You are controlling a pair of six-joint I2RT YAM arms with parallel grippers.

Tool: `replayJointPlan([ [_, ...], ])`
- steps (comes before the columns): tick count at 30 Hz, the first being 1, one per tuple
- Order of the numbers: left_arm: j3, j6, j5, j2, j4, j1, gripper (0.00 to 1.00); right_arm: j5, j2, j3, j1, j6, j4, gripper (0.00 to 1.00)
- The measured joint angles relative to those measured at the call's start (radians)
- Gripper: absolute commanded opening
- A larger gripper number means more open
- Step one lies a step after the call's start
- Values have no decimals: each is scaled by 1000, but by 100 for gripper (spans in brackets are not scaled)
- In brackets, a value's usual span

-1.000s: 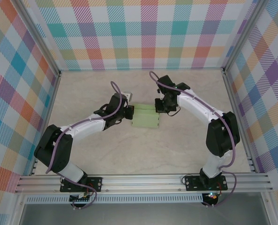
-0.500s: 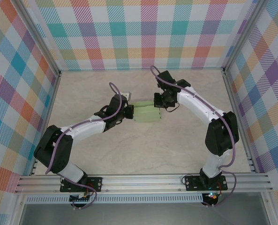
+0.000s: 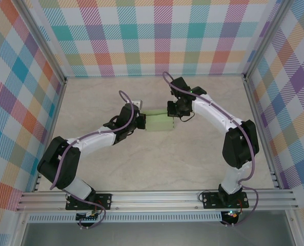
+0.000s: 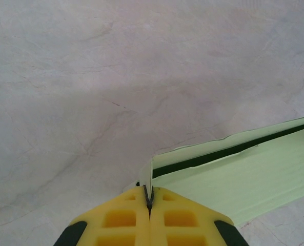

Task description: Fold the paper box

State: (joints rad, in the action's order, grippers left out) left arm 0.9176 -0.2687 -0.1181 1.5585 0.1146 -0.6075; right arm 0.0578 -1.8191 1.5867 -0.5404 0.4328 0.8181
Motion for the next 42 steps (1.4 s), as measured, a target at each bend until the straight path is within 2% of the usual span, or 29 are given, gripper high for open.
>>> replayJointPlan([
  [23, 11, 4, -27, 46, 54, -23, 2, -18, 4, -54, 36, -106, -39, 8],
  [42, 11, 21, -31, 48, 57, -32, 2, -93, 2, -47, 74, -217, -7, 8],
])
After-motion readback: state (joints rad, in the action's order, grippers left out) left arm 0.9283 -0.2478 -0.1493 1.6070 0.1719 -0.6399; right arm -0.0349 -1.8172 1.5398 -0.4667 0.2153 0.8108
